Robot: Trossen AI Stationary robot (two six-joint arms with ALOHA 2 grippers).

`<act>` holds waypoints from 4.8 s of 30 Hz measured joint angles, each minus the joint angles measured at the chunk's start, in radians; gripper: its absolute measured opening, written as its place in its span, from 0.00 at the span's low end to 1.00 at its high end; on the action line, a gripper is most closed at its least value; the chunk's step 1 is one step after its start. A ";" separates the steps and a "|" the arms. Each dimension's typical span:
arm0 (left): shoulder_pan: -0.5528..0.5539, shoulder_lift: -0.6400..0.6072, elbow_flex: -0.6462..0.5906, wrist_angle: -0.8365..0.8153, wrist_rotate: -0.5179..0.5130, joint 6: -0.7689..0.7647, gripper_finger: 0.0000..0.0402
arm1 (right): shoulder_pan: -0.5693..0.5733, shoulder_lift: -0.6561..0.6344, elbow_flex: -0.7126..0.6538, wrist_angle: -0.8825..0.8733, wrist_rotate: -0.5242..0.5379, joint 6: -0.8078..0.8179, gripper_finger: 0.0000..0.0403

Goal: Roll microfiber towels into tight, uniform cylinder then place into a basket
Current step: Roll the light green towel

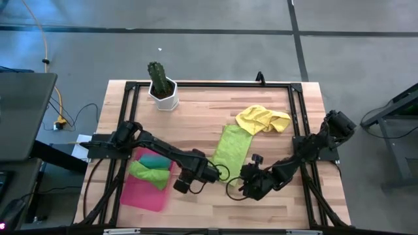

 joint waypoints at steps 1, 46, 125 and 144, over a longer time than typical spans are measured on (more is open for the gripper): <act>0.006 0.000 0.000 0.000 0.002 0.003 0.33 | 0.000 0.000 0.000 -0.001 0.000 -0.001 0.30; 0.029 -0.470 -0.760 1.174 -0.096 -0.096 0.33 | -0.031 0.066 0.002 0.160 -0.093 -0.312 0.33; 0.053 -0.148 -0.751 1.487 0.068 0.009 0.34 | 0.008 0.193 0.000 0.295 -0.134 0.007 0.00; 0.047 -0.150 -0.756 1.612 0.239 -0.869 0.03 | -0.002 0.144 0.000 0.270 -0.235 0.166 0.00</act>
